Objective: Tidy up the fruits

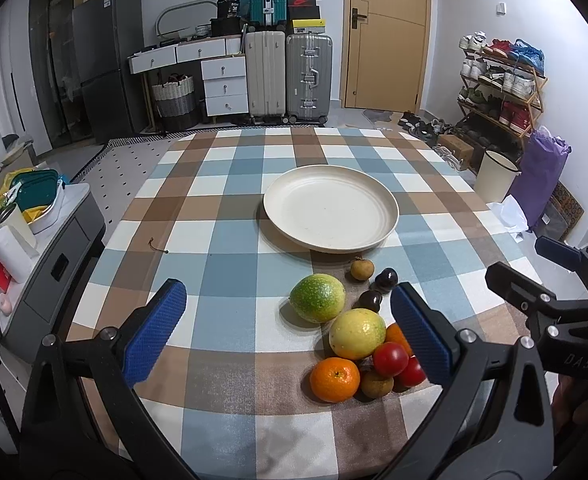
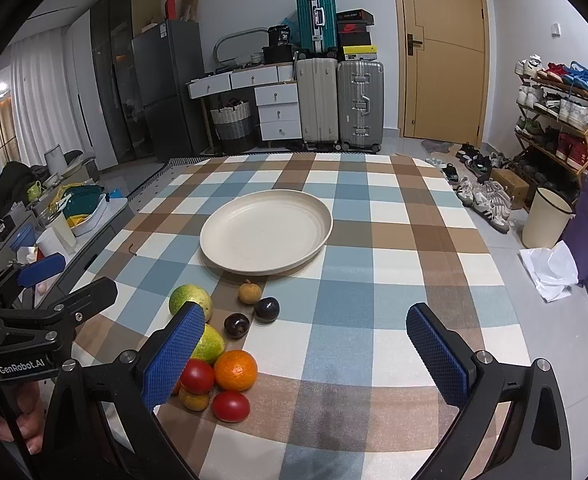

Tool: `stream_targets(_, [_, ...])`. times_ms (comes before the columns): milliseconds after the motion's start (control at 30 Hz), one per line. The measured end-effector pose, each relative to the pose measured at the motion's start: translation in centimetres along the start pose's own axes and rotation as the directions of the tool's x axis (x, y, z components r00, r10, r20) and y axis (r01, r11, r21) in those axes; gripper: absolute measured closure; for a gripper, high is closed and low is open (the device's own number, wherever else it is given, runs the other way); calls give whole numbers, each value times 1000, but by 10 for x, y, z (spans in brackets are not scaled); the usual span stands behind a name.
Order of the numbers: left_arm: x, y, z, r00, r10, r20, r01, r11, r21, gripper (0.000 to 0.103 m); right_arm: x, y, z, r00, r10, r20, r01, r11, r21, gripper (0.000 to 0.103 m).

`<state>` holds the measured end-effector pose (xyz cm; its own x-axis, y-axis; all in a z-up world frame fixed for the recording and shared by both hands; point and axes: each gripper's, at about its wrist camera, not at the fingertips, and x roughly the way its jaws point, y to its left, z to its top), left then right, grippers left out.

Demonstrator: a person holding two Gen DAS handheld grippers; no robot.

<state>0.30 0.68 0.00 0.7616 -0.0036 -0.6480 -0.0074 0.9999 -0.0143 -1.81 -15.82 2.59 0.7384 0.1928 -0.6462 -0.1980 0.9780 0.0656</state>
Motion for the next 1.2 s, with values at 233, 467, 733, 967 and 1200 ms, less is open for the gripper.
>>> stream_targets(233, [-7,-5,-2,1000,14,12,-14,1000,-2,1,-1,0,0,1000,4,0,-4,1000,4,0])
stream_targets(467, [-7,-7,-3,1000,11,9,-11,1000,1,1,-4,1,0,1000,10,12,-10,1000,3,0])
stream_targets(733, [-7,-8,-4,1000,12,7,-12,1000,1,1,-5,0,-1,1000,11,11,-11,1000,3,0])
stream_targets(967, [-7,-10,-8,1000,10,6,-10,1000,-1,1,-5,0,-1,1000,13,9,-13,1000,5,0])
stream_targets(1200, [-7,-10,-9,1000,5,5,-5,1000,-1,1,-2,0,-5,1000,25,3,-25,1000,8,0])
